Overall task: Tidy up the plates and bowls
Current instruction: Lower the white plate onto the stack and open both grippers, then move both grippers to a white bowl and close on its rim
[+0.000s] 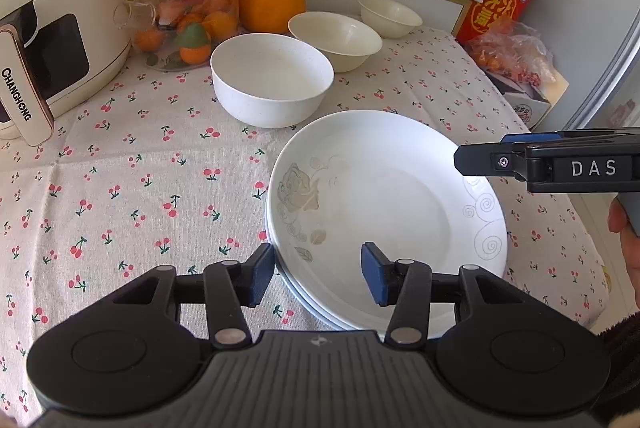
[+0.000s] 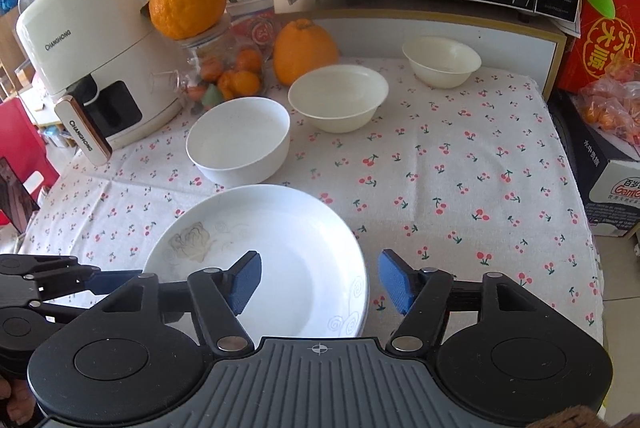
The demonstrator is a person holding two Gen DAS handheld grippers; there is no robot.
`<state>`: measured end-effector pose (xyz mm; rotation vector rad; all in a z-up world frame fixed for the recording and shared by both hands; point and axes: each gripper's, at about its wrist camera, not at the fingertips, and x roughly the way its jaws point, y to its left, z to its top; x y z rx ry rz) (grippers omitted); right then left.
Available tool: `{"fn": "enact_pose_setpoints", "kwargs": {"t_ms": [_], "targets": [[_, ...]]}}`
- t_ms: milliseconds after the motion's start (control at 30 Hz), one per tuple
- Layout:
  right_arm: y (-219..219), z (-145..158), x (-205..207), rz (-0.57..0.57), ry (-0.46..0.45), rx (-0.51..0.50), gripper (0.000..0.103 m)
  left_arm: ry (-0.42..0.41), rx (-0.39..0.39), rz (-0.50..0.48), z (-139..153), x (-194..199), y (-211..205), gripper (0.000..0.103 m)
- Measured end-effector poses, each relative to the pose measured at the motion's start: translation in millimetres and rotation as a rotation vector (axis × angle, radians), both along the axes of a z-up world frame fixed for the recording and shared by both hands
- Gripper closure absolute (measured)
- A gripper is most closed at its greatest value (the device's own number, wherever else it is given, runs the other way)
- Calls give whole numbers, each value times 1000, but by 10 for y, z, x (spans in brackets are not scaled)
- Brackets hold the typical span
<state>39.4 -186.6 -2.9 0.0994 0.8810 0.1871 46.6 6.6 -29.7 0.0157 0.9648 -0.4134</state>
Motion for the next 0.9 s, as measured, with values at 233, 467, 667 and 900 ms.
{"fn": "enact_pose_setpoints", "kwargs": {"t_ms": [233,467,667,900], "targets": [[-77,-25,97,-50,14,29,21,4,-23,24,80,102,-1,26],[-188,17,276,-147,-8,71,6,-26,-8,105,210,257,70,10],[-244,45,505,-226,-20,94,4,-17,51,158,377,430,128,3],[-209,24,738,-254,-18,151,1,-141,102,190,365,617,142,1]]}}
